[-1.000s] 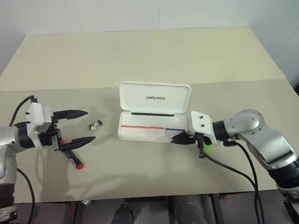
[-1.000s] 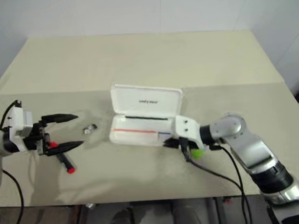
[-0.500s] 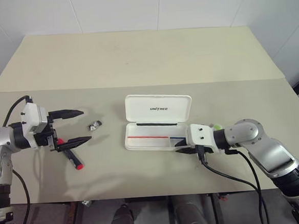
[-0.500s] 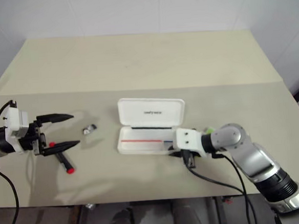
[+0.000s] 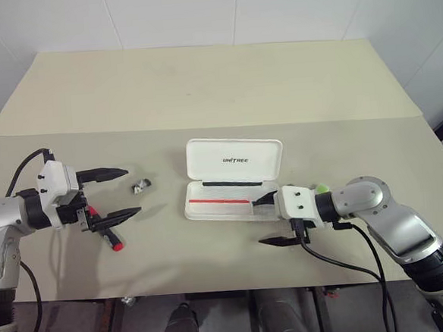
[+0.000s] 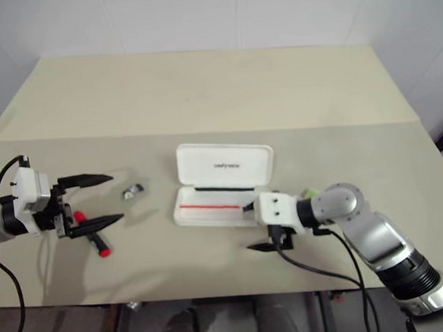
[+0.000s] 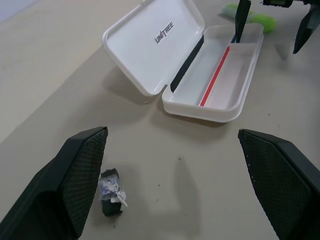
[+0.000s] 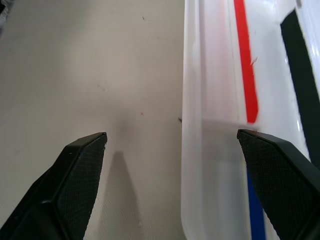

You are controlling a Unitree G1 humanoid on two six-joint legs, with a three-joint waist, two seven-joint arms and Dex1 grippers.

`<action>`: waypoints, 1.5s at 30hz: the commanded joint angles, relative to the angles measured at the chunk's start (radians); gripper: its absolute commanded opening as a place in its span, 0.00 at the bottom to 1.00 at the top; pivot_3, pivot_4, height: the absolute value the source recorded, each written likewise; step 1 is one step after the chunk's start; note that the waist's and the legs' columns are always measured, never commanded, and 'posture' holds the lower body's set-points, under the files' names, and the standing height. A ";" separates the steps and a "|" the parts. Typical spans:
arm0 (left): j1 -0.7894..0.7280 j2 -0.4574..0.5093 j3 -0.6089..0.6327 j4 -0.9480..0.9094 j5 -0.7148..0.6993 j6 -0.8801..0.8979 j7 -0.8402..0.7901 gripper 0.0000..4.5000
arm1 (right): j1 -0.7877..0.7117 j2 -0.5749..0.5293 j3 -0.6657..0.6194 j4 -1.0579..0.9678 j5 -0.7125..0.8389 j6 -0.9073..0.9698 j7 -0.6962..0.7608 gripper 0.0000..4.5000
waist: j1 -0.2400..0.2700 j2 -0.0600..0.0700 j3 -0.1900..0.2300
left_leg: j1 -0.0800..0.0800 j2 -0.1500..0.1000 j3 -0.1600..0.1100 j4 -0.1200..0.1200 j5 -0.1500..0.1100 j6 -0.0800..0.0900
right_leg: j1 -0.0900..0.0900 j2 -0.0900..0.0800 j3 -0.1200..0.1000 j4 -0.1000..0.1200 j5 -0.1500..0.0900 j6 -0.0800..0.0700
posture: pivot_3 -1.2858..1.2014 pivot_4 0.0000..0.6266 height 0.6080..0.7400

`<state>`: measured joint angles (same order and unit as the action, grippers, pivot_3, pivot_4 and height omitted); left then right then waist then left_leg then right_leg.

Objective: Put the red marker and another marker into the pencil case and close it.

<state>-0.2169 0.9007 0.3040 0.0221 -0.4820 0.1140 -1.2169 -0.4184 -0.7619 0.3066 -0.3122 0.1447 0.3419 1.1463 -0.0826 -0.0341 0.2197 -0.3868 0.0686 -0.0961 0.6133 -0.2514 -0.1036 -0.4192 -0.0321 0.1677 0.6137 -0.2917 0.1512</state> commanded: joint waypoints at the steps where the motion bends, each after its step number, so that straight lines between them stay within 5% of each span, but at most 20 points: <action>1: 0.020 0.008 0.050 -0.055 -0.027 0.007 0.014 1.00 | 0.000 0.000 -0.037 -0.030 0.020 -0.048 0.003 0.99 | 0.001 0.000 0.000 | 0.000 0.000 0.000 0.000 0.000 0.000 | 0.000 0.000 0.000 0.000 0.000 0.000 | 0.52 0.24 1.00; 12: 0.111 0.082 0.079 -0.088 0.068 0.113 0.115 1.00 | -0.014 -0.003 -0.101 0.040 0.020 -0.099 -0.030 0.99 | -0.001 0.000 0.000 | 0.000 0.000 0.000 0.000 0.000 0.000 | 0.000 0.000 0.000 0.000 -0.001 -0.001 | 0.52 0.24 1.00; 27: 0.271 -0.252 0.190 -0.633 0.139 0.714 0.873 1.00 | 0.018 -0.057 -0.217 0.141 0.079 -0.093 0.006 0.99 | -0.001 -0.001 -0.001 | 0.001 0.000 0.000 0.001 0.000 0.000 | 0.001 0.000 0.001 0.001 0.002 0.003 | 0.52 0.24 1.00; 34: 0.341 -0.376 0.249 -0.826 0.124 0.945 1.003 1.00 | -0.015 -0.045 -0.198 0.202 0.071 -0.109 0.033 0.99 | -0.001 -0.002 -0.001 | 0.002 0.000 0.000 0.006 0.000 0.000 | 0.003 0.000 0.001 0.000 -0.001 -0.002 | 0.52 0.24 1.00; 45: 0.331 -0.419 0.236 -0.760 0.176 1.007 1.076 1.00 | -0.048 -0.032 -0.183 0.237 0.059 -0.123 0.048 0.99 | -0.002 -0.003 -0.001 | 0.001 0.000 0.000 0.016 -0.002 -0.003 | 0.009 0.000 0.001 -0.008 0.002 -0.005 | 0.52 0.24 1.00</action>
<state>0.1230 0.4839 0.5324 -0.7496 -0.3294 1.1331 -0.1544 -0.4502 -0.7926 0.1297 -0.0685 0.1995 0.2365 1.1885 -0.0851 -0.0368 0.2188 -0.3853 0.0684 -0.0960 0.6289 -0.2534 -0.1070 -0.4098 -0.0321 0.1689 0.6053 -0.2893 0.1463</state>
